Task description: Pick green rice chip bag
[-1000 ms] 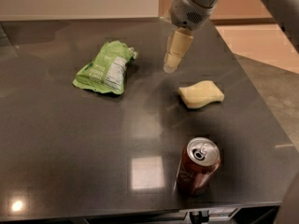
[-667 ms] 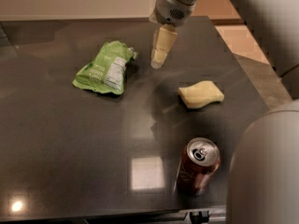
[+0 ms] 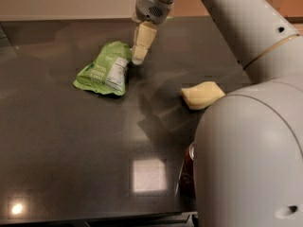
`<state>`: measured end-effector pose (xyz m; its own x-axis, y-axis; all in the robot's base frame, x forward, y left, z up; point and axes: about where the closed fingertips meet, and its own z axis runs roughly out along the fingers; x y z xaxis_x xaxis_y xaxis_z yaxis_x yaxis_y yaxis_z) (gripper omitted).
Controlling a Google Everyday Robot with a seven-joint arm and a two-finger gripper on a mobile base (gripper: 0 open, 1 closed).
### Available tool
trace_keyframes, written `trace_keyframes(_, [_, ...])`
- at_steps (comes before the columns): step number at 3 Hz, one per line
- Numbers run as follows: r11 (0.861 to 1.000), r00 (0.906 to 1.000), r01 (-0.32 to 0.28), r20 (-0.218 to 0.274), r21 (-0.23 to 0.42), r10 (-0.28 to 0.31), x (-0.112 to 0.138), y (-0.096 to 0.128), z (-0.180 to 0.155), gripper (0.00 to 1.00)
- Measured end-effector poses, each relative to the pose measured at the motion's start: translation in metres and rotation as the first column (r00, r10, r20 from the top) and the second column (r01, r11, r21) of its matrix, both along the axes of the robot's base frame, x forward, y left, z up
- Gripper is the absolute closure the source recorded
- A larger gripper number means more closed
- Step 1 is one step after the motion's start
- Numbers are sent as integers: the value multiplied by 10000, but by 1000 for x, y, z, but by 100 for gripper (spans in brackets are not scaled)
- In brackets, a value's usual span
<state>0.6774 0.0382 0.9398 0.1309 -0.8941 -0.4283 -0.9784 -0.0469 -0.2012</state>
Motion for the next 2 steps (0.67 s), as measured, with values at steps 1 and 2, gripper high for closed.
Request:
trace_keyframes(1, [9980, 9990, 311, -341, 545, -292, -3, 22, 5, 0])
trace_keyframes(2, [9921, 9938, 755, -887, 998, -667, -12, 35, 2, 0])
